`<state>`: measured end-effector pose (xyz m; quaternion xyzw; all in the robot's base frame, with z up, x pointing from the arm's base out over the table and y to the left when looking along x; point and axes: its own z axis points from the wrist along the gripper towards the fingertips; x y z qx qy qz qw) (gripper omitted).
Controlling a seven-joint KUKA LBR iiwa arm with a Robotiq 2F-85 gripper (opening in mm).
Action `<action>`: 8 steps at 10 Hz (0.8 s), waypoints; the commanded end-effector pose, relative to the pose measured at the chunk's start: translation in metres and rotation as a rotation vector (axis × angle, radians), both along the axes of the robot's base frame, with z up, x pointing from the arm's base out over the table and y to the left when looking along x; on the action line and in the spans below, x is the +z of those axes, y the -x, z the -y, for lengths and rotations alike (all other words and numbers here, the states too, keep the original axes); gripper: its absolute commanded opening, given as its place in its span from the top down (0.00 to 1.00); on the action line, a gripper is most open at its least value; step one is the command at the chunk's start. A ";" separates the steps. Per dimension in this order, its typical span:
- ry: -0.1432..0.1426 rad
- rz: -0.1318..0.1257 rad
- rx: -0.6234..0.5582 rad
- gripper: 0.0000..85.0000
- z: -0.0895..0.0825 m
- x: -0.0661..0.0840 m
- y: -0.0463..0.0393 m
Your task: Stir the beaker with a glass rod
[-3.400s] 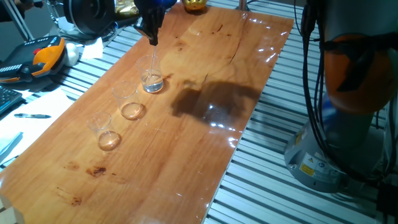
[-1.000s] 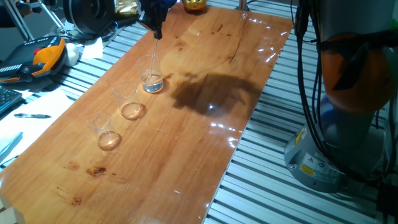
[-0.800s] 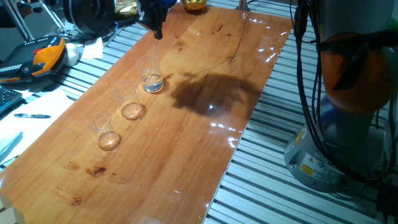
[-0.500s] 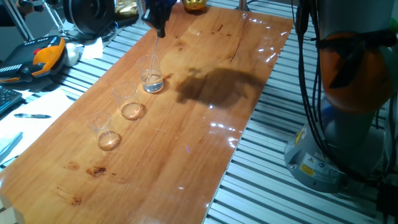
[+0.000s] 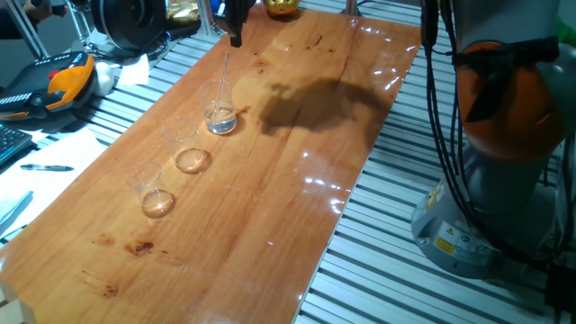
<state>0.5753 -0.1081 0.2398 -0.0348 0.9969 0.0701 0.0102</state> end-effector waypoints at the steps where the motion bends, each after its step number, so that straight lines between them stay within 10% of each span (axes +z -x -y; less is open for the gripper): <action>1: -0.006 0.000 -0.003 1.00 0.004 -0.003 -0.0038; 8: 0.001 -0.032 -0.052 1.00 0.026 0.002 -0.0219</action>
